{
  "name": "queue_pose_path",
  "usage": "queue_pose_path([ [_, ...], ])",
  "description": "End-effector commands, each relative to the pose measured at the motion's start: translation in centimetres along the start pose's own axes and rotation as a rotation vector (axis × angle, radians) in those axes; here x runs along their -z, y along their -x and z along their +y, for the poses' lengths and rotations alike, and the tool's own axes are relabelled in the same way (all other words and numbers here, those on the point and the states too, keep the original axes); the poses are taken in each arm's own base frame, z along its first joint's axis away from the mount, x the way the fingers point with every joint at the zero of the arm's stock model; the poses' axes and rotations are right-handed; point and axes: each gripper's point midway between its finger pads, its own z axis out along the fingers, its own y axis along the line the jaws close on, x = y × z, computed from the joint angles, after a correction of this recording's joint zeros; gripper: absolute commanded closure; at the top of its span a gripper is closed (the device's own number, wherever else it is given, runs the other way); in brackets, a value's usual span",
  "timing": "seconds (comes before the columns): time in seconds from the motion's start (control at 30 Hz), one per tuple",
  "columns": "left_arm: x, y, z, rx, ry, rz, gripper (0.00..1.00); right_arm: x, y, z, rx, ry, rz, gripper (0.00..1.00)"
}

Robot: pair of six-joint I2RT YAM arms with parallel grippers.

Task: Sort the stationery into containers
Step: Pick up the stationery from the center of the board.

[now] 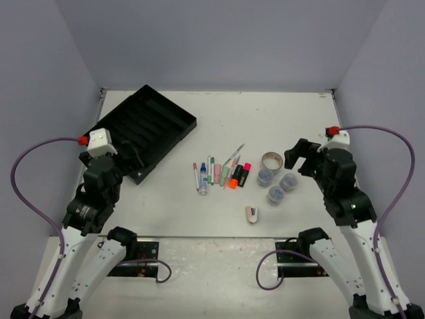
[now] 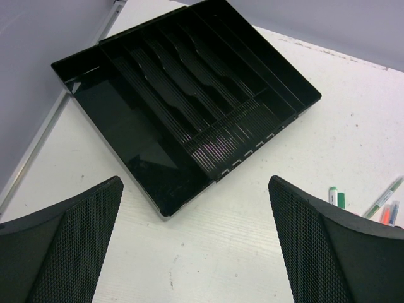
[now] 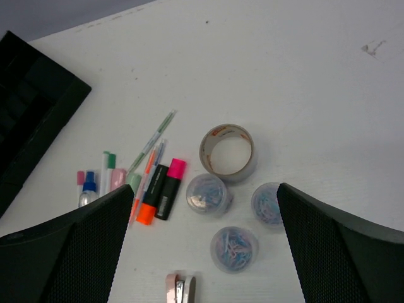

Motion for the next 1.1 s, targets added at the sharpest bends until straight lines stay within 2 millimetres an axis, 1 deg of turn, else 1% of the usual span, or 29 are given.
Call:
queue_pose_path([
  [0.0,-0.2,0.4,0.2,0.016,0.014,-0.021,0.00,-4.4,-0.5,-1.3,-0.025,-0.137,0.044,0.01],
  [0.1,0.3,0.7,0.5,0.029,0.010,-0.044,0.00,-8.2,-2.3,-2.1,0.022,-0.208,0.136,0.05],
  [0.2,0.3,0.8,0.2,0.031,-0.006,-0.050,0.00,-11.1,-4.0,-3.4,0.047,-0.313,0.226,0.14],
  [0.27,0.2,0.6,-0.1,0.024,-0.017,-0.039,0.00,-13.0,-5.2,-4.1,0.050,-0.348,0.265,0.17],
  [0.3,0.1,0.5,-0.2,0.018,-0.021,-0.033,0.00,-13.7,-5.7,-4.3,0.042,-0.341,0.288,0.19],
  [0.33,0.0,0.4,-0.3,0.015,-0.027,-0.027,0.00,-14.3,-5.9,-4.4,0.039,-0.342,0.301,0.26],
  [0.37,-0.1,0.3,-0.3,0.013,-0.026,-0.024,0.00,-14.8,-6.4,-4.9,0.035,-0.356,0.316,0.26],
  [0.4,-0.1,0.2,-0.4,0.010,-0.030,-0.018,0.00,-15.5,-6.9,-5.0,0.025,-0.358,0.332,0.31],
  [0.47,-0.1,0.3,-0.4,0.011,-0.030,-0.022,0.00,-16.5,-8.6,-5.6,0.019,-0.373,0.376,0.35],
  [0.53,0.1,0.5,-0.4,0.016,-0.033,-0.030,0.00,-17.1,-9.9,-5.8,0.010,-0.372,0.404,0.41],
  [0.63,0.1,0.5,-0.5,0.013,-0.038,-0.029,0.00,-17.8,-11.8,-6.4,0.013,-0.391,0.446,0.43],
  [0.67,0.0,0.4,-0.6,0.010,-0.044,-0.026,0.00,-18.1,-12.2,-6.5,0.013,-0.390,0.457,0.44],
  [0.7,-0.1,0.3,-0.7,0.007,-0.048,-0.022,0.00,-18.3,-12.4,-6.6,0.013,-0.390,0.469,0.48],
  [0.73,-0.1,0.2,-0.8,0.004,-0.052,-0.017,0.00,-18.4,-12.6,-6.6,0.011,-0.390,0.481,0.55],
  [0.8,-0.3,0.1,-0.9,-0.001,-0.052,-0.010,0.00,-18.5,-12.6,-6.5,0.010,-0.383,0.484,0.58],
  [0.9,-0.4,-0.1,-1.0,-0.006,-0.051,0.000,0.00,-18.7,-13.0,-6.3,0.000,-0.360,0.507,0.66],
  [0.93,-0.5,-0.1,-1.0,-0.007,-0.052,0.001,0.00,-18.8,-13.2,-6.2,-0.002,-0.351,0.517,0.70],
  [0.97,-0.5,-0.1,-1.0,-0.006,-0.052,0.000,0.00,-18.9,-13.4,-6.2,-0.003,-0.345,0.526,0.76],
  [1.07,-0.5,-0.1,-1.0,-0.008,-0.049,0.003,0.00,-18.9,-13.5,-6.2,-0.001,-0.340,0.535,0.85],
])
